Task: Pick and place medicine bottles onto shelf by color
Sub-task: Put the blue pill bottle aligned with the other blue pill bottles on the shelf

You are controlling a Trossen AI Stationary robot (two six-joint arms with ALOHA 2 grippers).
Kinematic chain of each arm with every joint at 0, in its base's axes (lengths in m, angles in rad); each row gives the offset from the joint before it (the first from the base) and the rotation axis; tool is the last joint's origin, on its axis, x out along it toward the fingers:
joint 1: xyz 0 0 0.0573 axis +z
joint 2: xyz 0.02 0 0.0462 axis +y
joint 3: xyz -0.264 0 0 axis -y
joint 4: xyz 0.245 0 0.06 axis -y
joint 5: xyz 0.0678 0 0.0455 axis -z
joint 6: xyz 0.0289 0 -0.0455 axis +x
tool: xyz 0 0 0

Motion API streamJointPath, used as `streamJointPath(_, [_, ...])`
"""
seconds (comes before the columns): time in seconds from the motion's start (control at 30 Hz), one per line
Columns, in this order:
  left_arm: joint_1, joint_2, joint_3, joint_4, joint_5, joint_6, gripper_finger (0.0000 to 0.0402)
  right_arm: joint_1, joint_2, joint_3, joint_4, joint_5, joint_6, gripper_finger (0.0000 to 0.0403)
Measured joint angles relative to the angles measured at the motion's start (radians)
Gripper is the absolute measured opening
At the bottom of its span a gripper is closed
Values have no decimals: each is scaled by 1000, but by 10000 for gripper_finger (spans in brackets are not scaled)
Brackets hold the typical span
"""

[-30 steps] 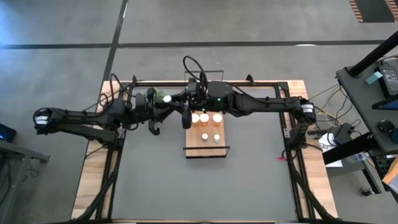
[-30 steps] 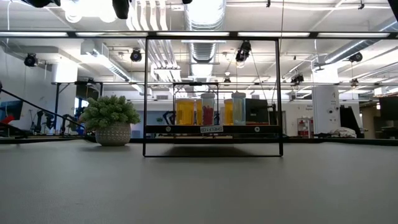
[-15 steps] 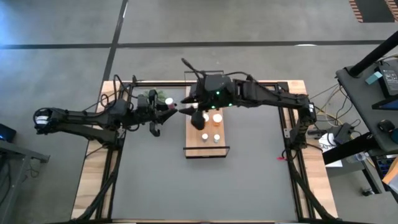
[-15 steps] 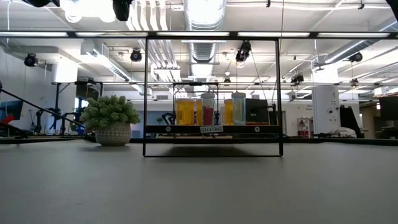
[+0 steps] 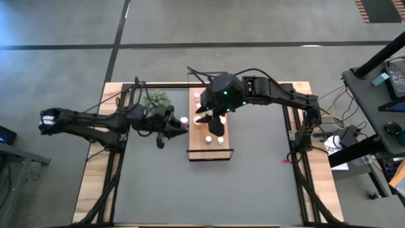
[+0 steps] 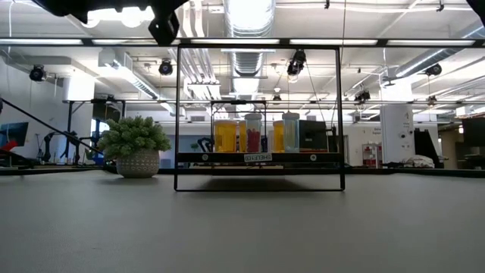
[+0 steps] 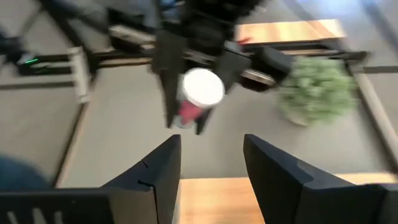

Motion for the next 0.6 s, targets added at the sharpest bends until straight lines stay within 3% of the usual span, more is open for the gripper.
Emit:
streamJointPath(0.13, [-1, 39, 0, -1, 110, -64, 80, 2, 12, -7, -1, -141, -18, 158])
streamJointPath(0.23, [-14, 61, 0, 0, 171, -78, 80, 5, 31, -8, 0, -171, -21, 158])
streamJointPath(0.6, [-46, 77, 3, -2, 202, -79, 80, 16, 109, -9, 8, -252, -58, 195])
